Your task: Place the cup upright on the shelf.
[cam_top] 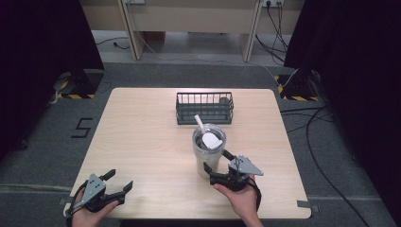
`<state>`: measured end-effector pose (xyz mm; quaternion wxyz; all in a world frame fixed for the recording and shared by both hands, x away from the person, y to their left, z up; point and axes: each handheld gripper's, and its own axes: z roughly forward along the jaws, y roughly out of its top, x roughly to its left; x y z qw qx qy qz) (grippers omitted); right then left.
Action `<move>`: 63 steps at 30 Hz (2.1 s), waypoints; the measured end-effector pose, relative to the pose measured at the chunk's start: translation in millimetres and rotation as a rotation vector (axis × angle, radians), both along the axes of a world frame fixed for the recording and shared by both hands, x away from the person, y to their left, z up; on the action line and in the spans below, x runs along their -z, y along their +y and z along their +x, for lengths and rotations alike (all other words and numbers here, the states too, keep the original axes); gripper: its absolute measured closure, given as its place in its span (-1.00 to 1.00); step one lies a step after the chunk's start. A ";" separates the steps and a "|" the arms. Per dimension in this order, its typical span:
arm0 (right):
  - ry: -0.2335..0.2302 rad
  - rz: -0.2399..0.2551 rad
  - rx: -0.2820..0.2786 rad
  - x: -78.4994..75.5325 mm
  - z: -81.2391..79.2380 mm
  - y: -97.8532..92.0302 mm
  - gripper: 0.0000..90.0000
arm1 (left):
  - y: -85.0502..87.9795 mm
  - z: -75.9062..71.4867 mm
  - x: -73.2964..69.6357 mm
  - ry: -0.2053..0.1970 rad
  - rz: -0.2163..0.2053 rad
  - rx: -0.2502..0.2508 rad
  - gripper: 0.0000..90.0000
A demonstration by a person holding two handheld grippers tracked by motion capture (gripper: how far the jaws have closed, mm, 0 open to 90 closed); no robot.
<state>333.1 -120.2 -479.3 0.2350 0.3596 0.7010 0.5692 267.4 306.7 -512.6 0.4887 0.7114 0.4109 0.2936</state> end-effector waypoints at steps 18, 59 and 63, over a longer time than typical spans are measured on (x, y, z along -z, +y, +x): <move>-0.063 -0.009 0.007 5.9 23.7 25.3 -0.85 | 0.9 0.6 0.2 0.002 0.001 0.003 -0.58; -0.107 0.002 0.035 1.7 33.2 26.2 -0.79 | 5.1 1.7 1.6 0.001 -0.006 -0.001 -0.57; -0.121 -0.006 0.042 -4.5 34.4 25.8 -0.79 | 5.0 1.7 1.5 0.001 -0.006 0.000 -0.57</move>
